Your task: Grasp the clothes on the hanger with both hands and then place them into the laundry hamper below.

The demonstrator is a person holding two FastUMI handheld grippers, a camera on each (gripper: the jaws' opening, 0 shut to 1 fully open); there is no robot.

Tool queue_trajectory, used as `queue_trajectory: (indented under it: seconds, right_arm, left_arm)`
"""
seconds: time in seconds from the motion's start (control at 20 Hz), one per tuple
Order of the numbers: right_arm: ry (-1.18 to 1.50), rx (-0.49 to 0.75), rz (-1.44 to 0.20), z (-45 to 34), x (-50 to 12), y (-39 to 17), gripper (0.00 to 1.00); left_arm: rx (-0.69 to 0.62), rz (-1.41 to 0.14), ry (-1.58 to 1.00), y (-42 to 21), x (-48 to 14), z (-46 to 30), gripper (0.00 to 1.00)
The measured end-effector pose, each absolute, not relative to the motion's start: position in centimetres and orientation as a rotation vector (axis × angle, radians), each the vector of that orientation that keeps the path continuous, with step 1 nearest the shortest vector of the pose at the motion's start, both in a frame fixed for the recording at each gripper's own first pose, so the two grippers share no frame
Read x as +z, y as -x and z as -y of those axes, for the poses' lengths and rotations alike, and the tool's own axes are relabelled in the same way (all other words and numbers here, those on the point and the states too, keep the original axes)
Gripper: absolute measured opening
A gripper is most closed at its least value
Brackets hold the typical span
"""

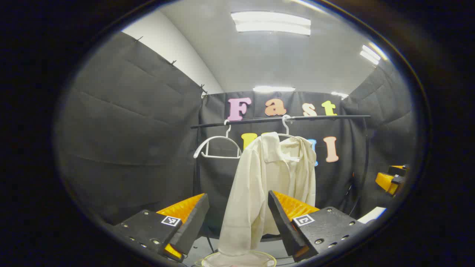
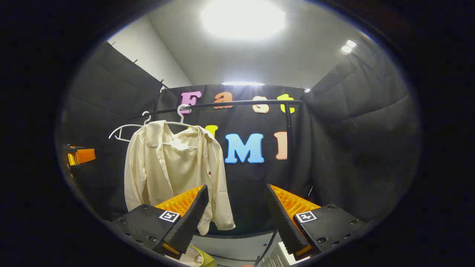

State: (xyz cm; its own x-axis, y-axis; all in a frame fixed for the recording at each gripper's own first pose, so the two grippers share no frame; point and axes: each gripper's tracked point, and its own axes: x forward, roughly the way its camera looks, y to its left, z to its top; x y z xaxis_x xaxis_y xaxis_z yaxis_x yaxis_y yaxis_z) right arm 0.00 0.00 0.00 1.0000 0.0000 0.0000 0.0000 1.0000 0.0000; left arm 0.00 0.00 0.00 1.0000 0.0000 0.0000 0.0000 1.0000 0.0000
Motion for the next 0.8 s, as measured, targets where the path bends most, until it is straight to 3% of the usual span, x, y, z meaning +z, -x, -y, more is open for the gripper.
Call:
queue_trajectory:
  seconds: [0.8]
  right_arm:
    - [-0.018,0.031,-0.023,-0.6,-0.7,-1.8,0.96]
  left_arm:
    - [0.005,-0.018,-0.050,-1.2,-0.2,2.4,0.92]
